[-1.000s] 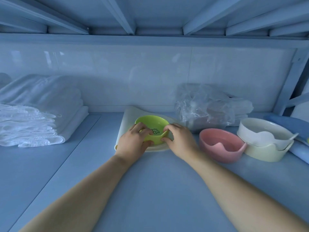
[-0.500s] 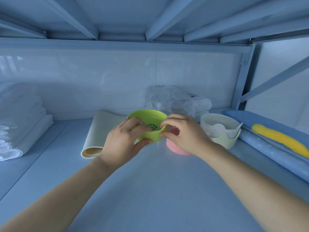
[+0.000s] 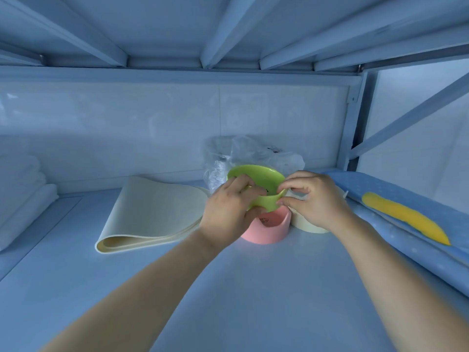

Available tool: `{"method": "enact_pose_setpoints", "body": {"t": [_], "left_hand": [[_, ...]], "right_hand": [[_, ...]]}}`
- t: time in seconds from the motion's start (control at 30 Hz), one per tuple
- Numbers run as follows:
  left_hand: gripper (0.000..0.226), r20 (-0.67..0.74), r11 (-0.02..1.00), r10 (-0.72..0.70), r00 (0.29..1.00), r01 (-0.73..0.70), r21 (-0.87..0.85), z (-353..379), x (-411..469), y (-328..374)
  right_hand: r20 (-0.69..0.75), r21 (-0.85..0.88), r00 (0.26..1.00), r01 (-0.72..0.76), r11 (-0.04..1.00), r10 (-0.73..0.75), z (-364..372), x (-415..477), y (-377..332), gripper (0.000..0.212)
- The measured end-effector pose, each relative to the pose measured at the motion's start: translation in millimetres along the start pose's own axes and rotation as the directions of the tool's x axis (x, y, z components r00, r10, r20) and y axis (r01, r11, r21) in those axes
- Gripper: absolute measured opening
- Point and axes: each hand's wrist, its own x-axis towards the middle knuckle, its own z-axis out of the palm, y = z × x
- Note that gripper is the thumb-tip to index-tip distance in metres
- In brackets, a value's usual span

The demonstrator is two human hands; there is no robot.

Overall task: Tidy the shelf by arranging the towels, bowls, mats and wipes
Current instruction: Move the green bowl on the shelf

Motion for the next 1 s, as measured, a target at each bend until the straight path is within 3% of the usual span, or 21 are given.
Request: {"method": "enact_pose_setpoints", "body": {"t": [0.3,0.43,0.6,0.73,1.0], "left_hand": [[0.025,-0.058,0.997,-0.021,0.998,0.017,-0.07,17,-15,1],[0.039,0.033,0.992,-0.022,0.999,0.026,-0.123,14,-24,-1],[0.059,0.106,0.951,-0.185,0.977,0.206,-0.229,11,-33,-9],[0.064,0.111,0.958,-0.175,0.978,0.195,-0.209,15,-38,-5],[0.062,0.262,0.896,-0.275,0.925,0.346,-0.279,18,-45,3]], "right_hand": [[-0.01,-0.077,0.993,0.113,0.991,-0.114,2,-5,12,0.017],[-0.007,-0.111,0.991,0.131,0.985,-0.132,3,-8,20,0.016],[-0.015,-0.113,0.991,0.133,0.985,-0.135,7,-12,28,0.013],[-0.017,-0.086,0.987,0.156,0.984,-0.158,7,-13,26,0.012],[0.113,0.055,0.993,0.01,0.998,-0.016,10,-18,27,0.016]]}}
